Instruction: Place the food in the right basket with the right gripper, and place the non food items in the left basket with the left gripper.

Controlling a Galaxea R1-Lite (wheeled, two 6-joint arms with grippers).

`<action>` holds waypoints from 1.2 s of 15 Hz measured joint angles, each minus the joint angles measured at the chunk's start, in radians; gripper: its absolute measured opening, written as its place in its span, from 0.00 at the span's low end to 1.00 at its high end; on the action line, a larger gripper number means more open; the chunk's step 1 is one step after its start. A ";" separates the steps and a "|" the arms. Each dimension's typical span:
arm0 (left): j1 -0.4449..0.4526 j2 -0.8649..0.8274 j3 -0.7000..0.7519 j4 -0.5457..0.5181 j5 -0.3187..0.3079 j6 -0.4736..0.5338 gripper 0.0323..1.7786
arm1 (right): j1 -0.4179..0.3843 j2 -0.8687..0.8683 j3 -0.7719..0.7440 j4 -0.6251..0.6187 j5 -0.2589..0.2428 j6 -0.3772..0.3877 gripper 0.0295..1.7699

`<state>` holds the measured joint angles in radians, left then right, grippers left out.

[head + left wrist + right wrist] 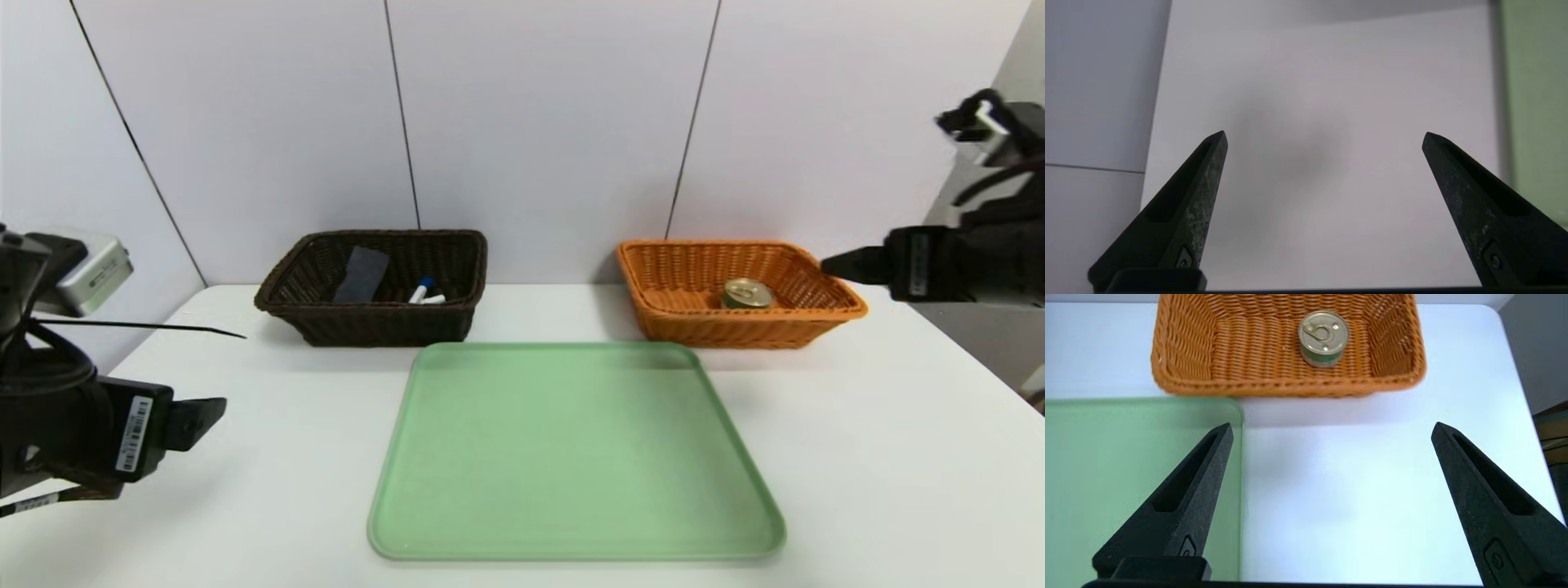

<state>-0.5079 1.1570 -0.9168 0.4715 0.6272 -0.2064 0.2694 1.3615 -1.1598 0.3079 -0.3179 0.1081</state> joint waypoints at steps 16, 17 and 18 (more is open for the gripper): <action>0.388 -0.708 0.364 0.007 0.015 0.154 0.95 | -0.221 -0.909 0.382 0.275 -0.025 -0.122 0.96; 0.404 -0.750 0.376 0.007 0.014 0.180 0.95 | -0.231 -0.941 0.390 0.283 -0.026 -0.135 0.96; 0.416 -0.791 0.393 0.006 0.013 0.208 0.95 | -0.241 -0.972 0.399 0.295 -0.026 -0.147 0.96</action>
<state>-0.0923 0.3655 -0.5243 0.4772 0.6398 0.0017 0.0279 0.3896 -0.7604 0.6028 -0.3434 -0.0385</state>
